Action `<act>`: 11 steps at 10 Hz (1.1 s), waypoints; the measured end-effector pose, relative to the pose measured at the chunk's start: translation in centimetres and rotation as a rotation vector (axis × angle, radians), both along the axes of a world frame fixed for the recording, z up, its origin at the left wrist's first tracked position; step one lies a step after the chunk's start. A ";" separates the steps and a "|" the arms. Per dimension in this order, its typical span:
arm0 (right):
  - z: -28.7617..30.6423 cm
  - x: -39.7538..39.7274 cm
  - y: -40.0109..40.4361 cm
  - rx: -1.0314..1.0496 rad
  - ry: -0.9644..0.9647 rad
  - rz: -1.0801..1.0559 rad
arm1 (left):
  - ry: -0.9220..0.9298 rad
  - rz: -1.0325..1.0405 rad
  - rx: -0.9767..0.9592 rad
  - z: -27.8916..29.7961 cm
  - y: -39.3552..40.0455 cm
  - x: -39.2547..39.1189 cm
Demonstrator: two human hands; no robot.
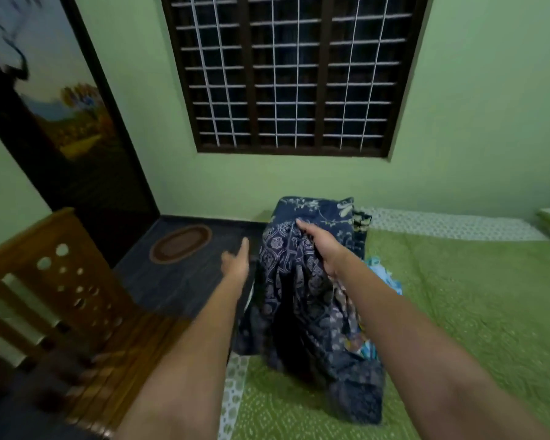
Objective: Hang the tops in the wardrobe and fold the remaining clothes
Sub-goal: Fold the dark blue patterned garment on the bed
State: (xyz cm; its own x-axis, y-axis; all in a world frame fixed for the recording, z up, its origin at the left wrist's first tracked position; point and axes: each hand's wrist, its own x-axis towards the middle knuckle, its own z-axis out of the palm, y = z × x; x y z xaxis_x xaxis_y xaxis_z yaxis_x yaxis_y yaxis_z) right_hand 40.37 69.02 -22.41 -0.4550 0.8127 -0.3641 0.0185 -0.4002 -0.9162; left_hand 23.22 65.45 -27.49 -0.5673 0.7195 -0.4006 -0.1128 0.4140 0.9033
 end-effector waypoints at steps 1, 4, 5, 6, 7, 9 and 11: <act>2.0 -1.6 -1.7 -0.010 0.057 -0.076 | -0.247 -0.052 -0.110 -4.7 -1.9 -2.1; 1.5 -3.4 -6.8 -0.073 0.164 -0.194 | -0.524 -0.466 -0.047 -0.9 -8.5 -4.5; -2.8 -2.6 -6.5 -0.122 -0.065 -0.113 | -0.489 -0.459 0.044 -0.3 -8.4 -5.5; -7.9 -0.4 -5.0 -0.099 -0.311 -0.164 | -0.353 -0.278 0.170 0.1 -8.3 -6.4; -8.4 1.2 -6.4 -0.074 -0.448 -0.286 | -0.206 -0.211 0.230 0.7 -7.9 -6.7; -10.8 6.3 -8.0 0.022 -0.679 -0.497 | -0.002 -0.097 0.289 1.3 -6.4 -6.0; -9.9 9.9 -9.5 0.033 -0.661 -0.671 | 0.182 -0.103 0.202 1.0 -5.2 -4.2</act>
State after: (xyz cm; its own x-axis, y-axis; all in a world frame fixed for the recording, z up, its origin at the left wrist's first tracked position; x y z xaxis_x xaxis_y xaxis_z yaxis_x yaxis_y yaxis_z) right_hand 50.27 59.47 -32.29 0.4024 0.8445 -0.3534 0.3139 -0.4899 -0.8133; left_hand 19.02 60.29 -26.52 -0.5362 0.8321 -0.1419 0.0922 0.2249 0.9700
